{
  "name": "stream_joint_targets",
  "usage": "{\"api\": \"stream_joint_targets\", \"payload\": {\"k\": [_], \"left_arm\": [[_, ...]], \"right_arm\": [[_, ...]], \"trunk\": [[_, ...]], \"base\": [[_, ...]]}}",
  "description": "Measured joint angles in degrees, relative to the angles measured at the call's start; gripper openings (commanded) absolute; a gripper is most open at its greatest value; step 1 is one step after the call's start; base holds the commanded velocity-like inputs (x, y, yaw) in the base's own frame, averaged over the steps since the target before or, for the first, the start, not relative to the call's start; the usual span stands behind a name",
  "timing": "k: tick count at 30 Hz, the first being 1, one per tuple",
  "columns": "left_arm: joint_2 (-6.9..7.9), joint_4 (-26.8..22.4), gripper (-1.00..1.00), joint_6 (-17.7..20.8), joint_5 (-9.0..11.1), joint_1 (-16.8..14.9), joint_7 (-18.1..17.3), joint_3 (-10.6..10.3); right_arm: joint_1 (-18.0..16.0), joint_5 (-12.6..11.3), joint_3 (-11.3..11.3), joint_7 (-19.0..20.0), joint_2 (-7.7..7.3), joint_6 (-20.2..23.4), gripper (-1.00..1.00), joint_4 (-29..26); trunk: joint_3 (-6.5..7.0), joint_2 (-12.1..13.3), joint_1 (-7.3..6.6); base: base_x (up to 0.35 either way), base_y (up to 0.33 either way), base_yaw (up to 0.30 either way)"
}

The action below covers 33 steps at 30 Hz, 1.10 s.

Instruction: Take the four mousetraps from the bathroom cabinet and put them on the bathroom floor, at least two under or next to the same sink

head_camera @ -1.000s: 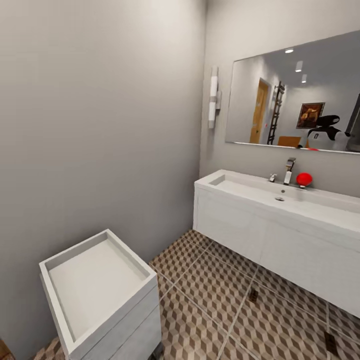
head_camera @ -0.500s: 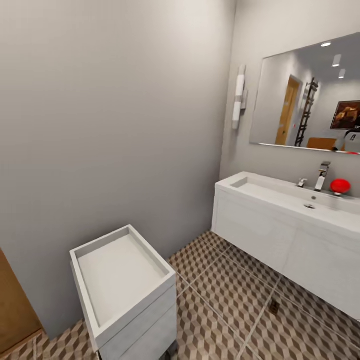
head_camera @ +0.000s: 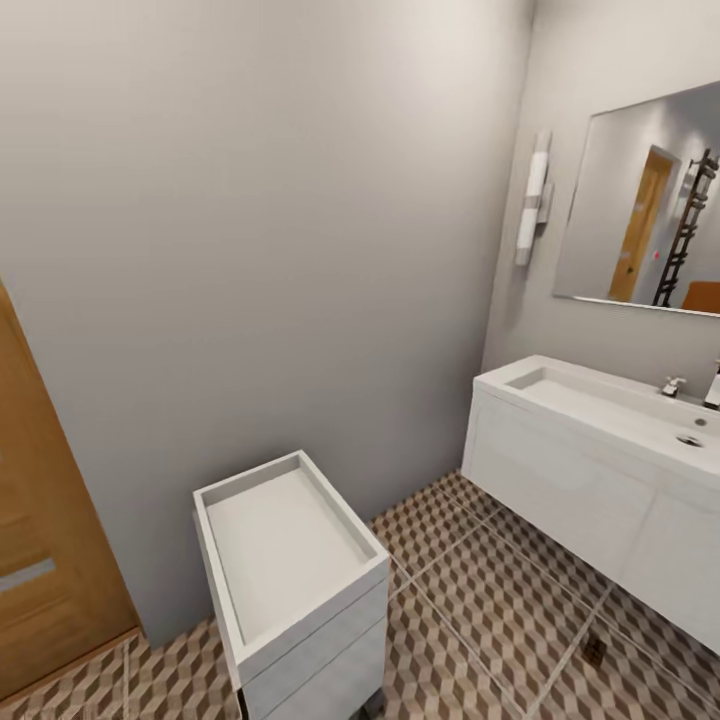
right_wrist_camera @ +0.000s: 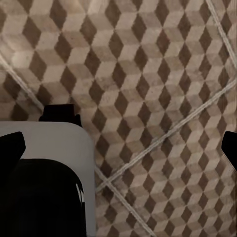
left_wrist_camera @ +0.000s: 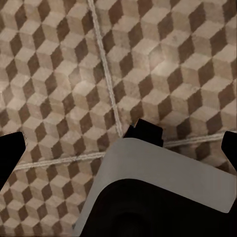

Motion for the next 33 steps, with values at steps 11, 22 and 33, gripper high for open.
{"api": "stream_joint_targets", "payload": {"k": [11, 22, 33], "left_arm": [[-0.01, 0.0, 1.0, 0.0, 0.0, 0.0, 0.0, 0.0], [0.03, 0.0, 1.0, 0.0, 0.0, 0.0, 0.0, 0.0], [0.04, 0.0, 1.0, 0.0, 0.0, 0.0, 0.0, 0.0]], "right_arm": [[0.0, 0.0, 0.0, 0.0, 0.0, 0.0, 1.0, 0.0], [0.0, 0.0, 0.0, 0.0, 0.0, 0.0, 1.0, 0.0], [0.0, 0.0, 0.0, 0.0, 0.0, 0.0, 1.0, 0.0]], "trunk": [[1.98, 4.4, -2.42], [3.95, 8.8, -4.83], [5.93, 13.2, -7.25]], "base": [[0.0, 0.0, 0.271], [0.0, 0.0, 0.271], [0.0, 0.0, 0.271]]}}
